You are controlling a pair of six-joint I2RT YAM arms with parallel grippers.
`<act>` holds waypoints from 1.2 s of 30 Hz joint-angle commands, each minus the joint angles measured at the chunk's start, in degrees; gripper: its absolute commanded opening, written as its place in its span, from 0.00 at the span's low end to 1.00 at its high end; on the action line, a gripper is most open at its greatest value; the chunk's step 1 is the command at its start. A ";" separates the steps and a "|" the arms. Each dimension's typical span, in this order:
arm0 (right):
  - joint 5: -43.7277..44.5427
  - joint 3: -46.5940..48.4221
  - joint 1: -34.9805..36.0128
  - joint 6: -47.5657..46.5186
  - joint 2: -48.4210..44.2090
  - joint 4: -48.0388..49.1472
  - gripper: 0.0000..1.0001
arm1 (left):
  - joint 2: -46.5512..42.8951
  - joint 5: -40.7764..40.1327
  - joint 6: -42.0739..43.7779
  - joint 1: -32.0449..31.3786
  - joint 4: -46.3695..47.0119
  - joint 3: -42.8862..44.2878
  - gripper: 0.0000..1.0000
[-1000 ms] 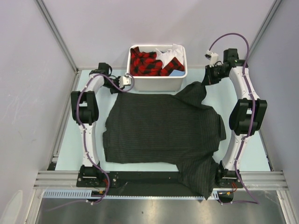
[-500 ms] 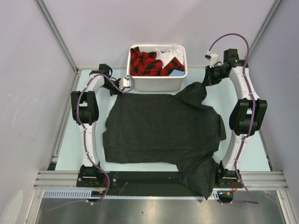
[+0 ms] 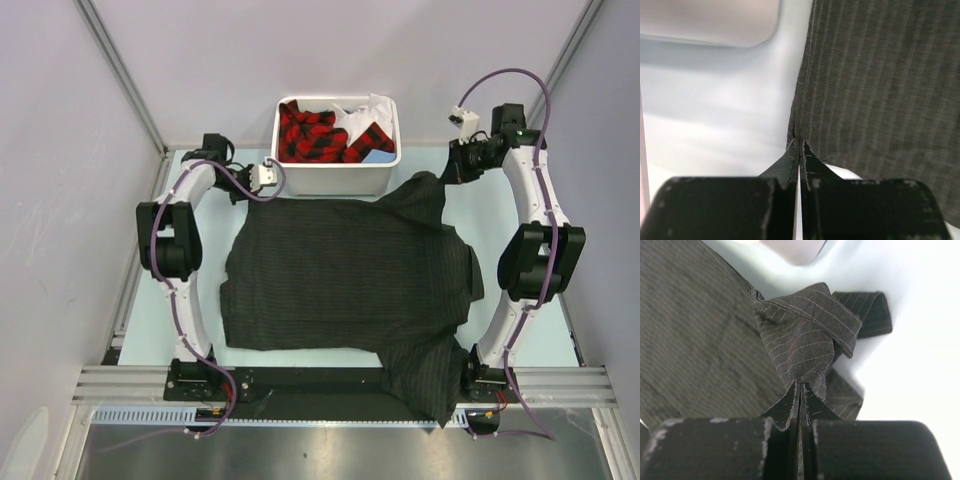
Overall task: Fold and stack the long sleeve shirts
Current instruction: Fold the shirt
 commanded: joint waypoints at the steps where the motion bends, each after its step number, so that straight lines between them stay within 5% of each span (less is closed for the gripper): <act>1: -2.09 -2.85 -0.49 -3.18 -6.23 -1.05 0.00 | -9.18 1.65 -0.59 0.05 0.77 -5.38 0.00; 15: -2.80 -24.28 -1.55 -17.15 -22.58 -6.76 0.00 | -30.02 -0.37 0.20 -0.57 2.09 -32.98 0.00; 28: 3.27 -38.81 3.45 -23.67 -23.91 -4.91 0.01 | -30.11 -6.26 -2.26 -4.43 6.58 -44.34 0.00; 29: 4.06 -38.11 3.46 -24.54 -23.38 -5.79 0.05 | -30.38 -6.17 -2.53 -4.43 5.71 -43.72 0.06; 32: 4.51 -34.95 2.41 -29.72 -21.88 -13.60 0.38 | -33.70 -3.46 -2.88 -4.35 0.17 -40.03 0.35; 33: 3.81 -31.90 1.97 -30.52 -21.79 -17.18 0.57 | -35.11 -1.18 -3.49 -4.43 -1.15 -38.98 0.40; 34: 3.02 -30.30 0.40 -30.18 -21.62 -18.00 0.63 | -36.34 0.06 -5.50 -4.35 -1.16 -37.23 0.45; 36: 0.48 -26.44 -1.71 -26.59 -21.09 -14.44 0.81 | -40.30 2.78 -8.32 -4.43 0.32 -35.64 0.73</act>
